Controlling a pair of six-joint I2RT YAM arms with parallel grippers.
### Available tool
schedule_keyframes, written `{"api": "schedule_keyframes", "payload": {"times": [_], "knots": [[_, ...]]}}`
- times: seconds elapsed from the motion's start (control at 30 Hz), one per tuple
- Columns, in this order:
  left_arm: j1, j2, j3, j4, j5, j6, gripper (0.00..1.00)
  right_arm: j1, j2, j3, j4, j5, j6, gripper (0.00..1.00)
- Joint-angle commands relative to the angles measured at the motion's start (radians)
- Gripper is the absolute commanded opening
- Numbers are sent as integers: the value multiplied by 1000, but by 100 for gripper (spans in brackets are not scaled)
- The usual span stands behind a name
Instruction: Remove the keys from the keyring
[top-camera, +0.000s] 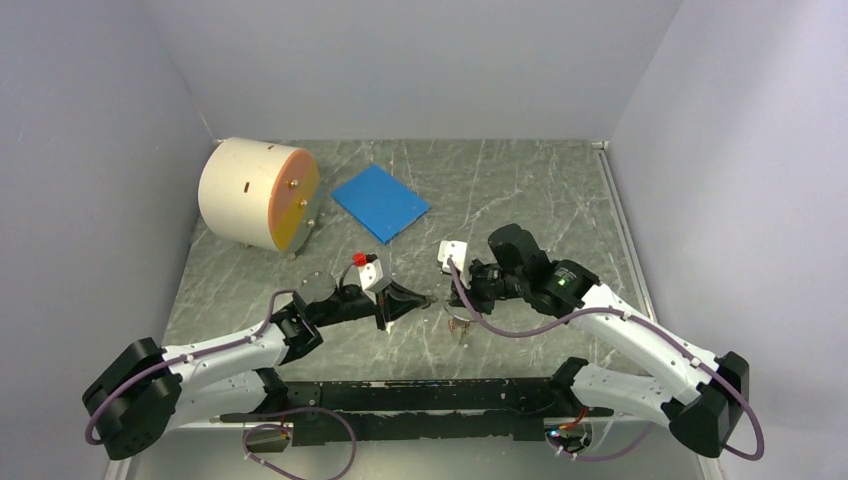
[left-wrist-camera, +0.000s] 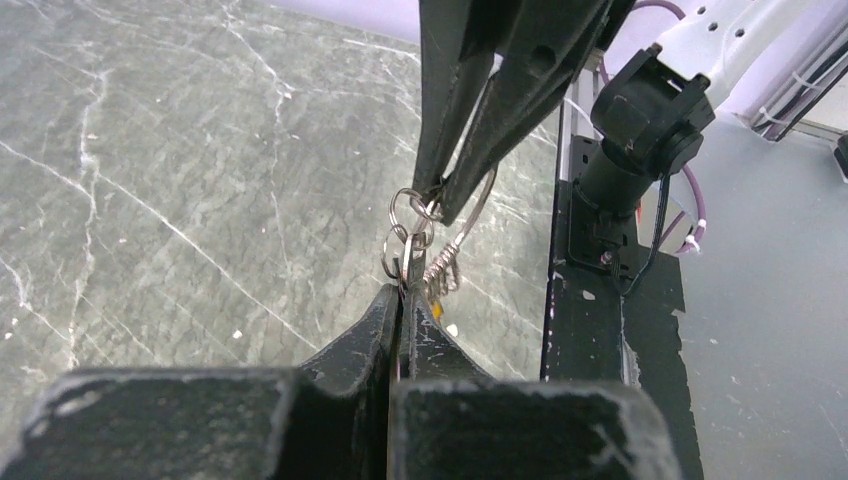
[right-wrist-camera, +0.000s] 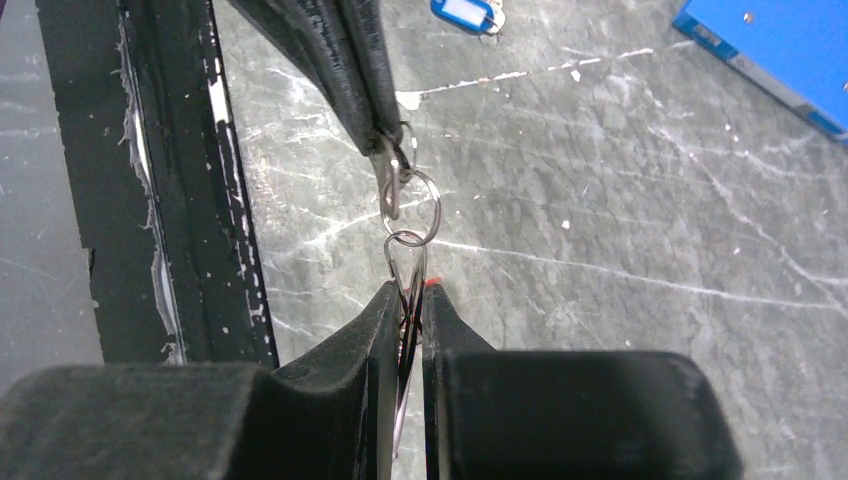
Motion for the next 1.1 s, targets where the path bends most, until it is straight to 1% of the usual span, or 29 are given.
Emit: {"api": "schedule_keyframes", "payload": {"times": [0.0,0.2,0.4,0.53,0.6,0.67,0.77,0.83,0.97,1.07], "knots": [[-24,-4,-21,26,-13,32,3,2,16,54,32,97,82,0],[-60,4,-54,43,-69,36,3,3,32,82,29,191,123,0],[-67,36,-56,58,-103,33,3,2,21,77,33,174,106,0],[-70,71,-67,111,-86,15,7,2,13,86,26,182,86,0],[-73,77,-67,125,-75,10,15,3,12,98,18,175,69,0],[-73,70,-65,125,-81,2,28,4,12,106,9,151,50,0],[-72,29,-63,120,-121,-34,38,10,19,112,-10,130,30,0],[-72,-3,-60,111,-147,-55,44,19,27,117,-26,129,18,0],[-72,-58,-43,78,-245,-106,52,37,39,124,-45,133,0,0],[-71,-70,5,3,-303,-134,54,47,51,133,-64,137,-9,0]]}}
